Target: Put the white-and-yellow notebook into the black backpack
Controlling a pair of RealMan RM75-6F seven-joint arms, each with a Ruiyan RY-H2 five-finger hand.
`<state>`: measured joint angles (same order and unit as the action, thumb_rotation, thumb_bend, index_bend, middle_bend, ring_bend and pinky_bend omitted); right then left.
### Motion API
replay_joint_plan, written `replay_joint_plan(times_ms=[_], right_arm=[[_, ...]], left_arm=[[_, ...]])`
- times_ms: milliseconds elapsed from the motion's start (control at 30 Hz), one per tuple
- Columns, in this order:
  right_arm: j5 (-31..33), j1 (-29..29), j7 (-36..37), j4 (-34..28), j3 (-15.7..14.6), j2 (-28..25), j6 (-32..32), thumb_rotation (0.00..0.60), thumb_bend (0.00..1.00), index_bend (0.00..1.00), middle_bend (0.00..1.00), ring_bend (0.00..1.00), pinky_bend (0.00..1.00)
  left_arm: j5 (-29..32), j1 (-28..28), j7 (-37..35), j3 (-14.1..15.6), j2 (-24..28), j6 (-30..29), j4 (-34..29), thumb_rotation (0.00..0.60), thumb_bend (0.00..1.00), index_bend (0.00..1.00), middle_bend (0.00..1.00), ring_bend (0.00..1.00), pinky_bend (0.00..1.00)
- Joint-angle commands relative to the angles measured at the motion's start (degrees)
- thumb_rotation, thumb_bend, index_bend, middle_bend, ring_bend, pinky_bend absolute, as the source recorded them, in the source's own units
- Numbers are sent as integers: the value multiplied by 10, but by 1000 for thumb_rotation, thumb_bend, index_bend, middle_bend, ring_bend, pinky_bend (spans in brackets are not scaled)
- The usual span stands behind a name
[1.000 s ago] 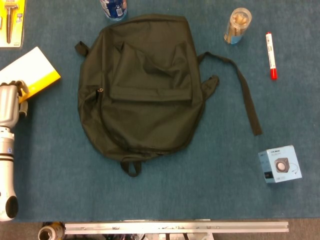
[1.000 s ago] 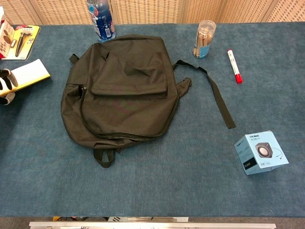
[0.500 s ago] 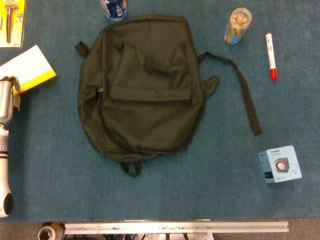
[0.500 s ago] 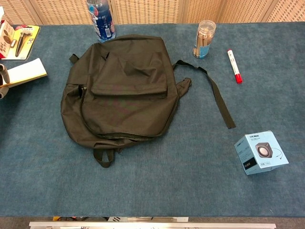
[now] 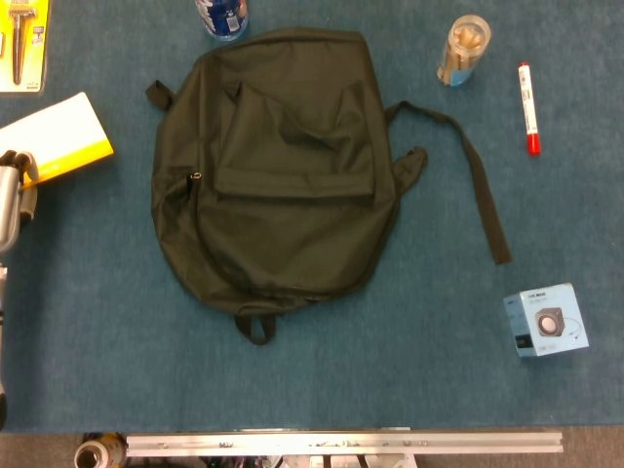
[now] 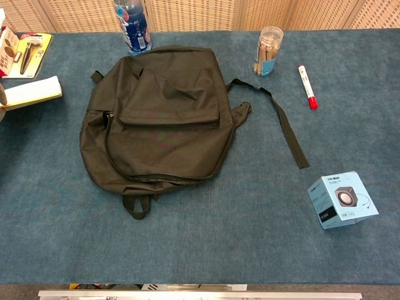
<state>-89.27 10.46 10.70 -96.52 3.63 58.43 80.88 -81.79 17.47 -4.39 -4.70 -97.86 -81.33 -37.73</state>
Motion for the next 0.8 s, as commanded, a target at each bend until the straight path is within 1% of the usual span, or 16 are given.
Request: replay_joint_plan(times_ms=[33, 200, 333, 533, 633, 733, 800], right_arm=[[-1, 1, -15, -7, 6, 4, 8, 600, 266, 343, 386, 257, 469], [-8, 9, -50, -27, 12, 7, 9, 600, 263, 343, 391, 257, 469], [-13, 24, -74, -60, 11, 1, -16, 600, 259, 343, 391, 257, 469], [-19, 66, -96, -136, 8, -19, -91, 600, 248, 343, 391, 257, 469], [0, 97, -97, -187, 14, -25, -143, 600, 235, 343, 392, 257, 469], [29, 130, -109, -225, 21, -20, -197, 600, 224, 343, 397, 257, 469], [54, 151, -126, -241, 25, -11, -231, 600, 209, 343, 398, 257, 450]], left_arm=[[-24, -12, -27, 10, 12, -41, -1, 600, 353, 574, 623, 588, 682], [-53, -24, -56, 18, 33, -101, -21, 600, 353, 574, 623, 587, 683], [-80, -30, -76, 26, 49, -147, -36, 600, 352, 574, 622, 586, 683], [-113, -39, -88, 35, 71, -203, -68, 600, 353, 573, 621, 583, 683], [-132, -43, -91, 44, 85, -222, -92, 600, 353, 573, 621, 583, 682], [-147, -46, -88, 51, 98, -233, -117, 600, 352, 573, 620, 582, 682], [-155, -47, -77, 55, 103, -238, -129, 600, 352, 573, 620, 581, 682]])
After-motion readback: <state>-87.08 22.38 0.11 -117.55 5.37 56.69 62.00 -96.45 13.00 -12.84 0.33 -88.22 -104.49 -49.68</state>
